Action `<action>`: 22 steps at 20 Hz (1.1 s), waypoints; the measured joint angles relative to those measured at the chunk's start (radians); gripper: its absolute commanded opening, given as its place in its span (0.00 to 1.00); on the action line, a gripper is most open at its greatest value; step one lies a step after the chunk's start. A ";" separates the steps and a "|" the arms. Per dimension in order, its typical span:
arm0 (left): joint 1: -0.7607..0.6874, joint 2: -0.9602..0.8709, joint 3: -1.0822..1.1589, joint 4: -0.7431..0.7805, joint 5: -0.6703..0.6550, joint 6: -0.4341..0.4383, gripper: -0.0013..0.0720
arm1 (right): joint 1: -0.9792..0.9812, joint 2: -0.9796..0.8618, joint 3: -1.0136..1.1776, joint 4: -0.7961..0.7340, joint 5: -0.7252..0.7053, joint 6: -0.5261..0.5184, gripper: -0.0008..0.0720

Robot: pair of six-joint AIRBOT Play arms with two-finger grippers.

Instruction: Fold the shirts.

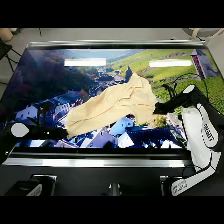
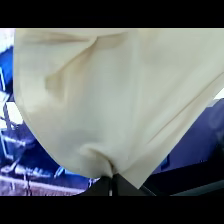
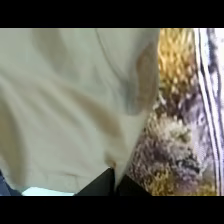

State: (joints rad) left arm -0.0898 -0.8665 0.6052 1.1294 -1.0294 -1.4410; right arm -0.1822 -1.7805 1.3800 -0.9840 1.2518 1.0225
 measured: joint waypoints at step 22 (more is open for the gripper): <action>0.160 0.128 1.276 0.172 -0.051 -0.074 0.05 | 0.010 1.058 0.571 -0.409 -0.413 -0.029 0.03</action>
State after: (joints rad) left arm 0.0704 -0.7387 1.8812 1.3010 -1.0809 -1.5154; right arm -0.1726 -0.7223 1.9514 -1.3930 0.8391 0.9932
